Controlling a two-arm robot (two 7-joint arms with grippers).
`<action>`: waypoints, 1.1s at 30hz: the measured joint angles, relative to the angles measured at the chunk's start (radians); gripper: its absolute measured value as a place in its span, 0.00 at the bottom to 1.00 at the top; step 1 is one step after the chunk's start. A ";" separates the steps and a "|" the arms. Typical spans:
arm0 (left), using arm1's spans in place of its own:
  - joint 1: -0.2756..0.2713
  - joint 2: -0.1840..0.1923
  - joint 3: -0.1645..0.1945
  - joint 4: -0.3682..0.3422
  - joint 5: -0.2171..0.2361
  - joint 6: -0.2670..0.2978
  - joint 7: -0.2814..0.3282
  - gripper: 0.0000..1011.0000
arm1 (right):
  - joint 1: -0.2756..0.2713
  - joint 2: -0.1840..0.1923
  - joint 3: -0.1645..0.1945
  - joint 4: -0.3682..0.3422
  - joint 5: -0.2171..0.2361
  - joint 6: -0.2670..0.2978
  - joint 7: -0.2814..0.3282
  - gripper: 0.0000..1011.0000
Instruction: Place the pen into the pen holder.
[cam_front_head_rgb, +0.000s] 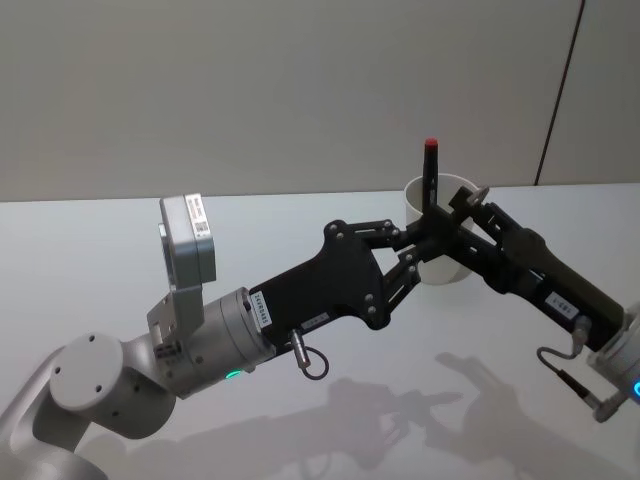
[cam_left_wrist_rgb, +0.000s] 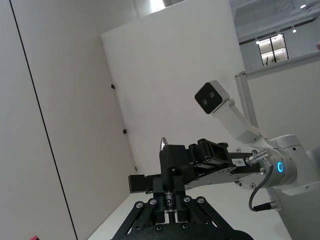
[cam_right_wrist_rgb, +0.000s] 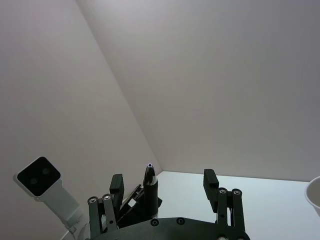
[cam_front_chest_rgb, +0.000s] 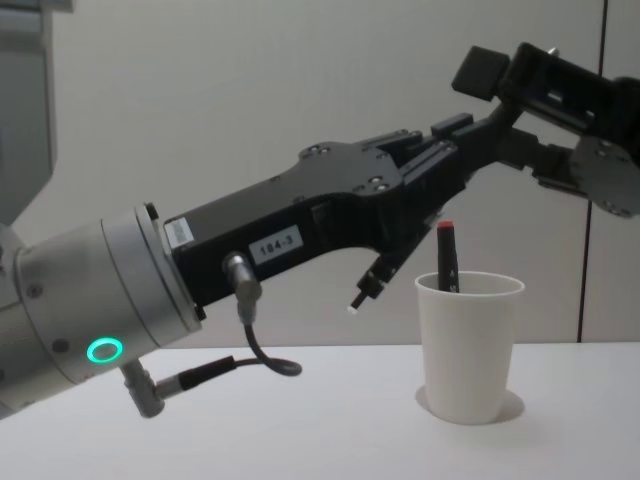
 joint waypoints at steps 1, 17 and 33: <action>0.000 0.000 0.000 0.000 0.000 0.000 0.000 0.12 | 0.000 0.001 0.000 0.000 0.001 0.001 0.001 0.99; 0.000 0.000 0.000 0.000 0.000 0.000 0.000 0.12 | 0.000 0.007 -0.008 -0.002 0.015 -0.002 0.011 0.98; 0.000 0.000 0.000 0.000 0.000 0.000 0.000 0.12 | 0.001 0.008 -0.010 -0.003 0.019 -0.006 0.013 0.56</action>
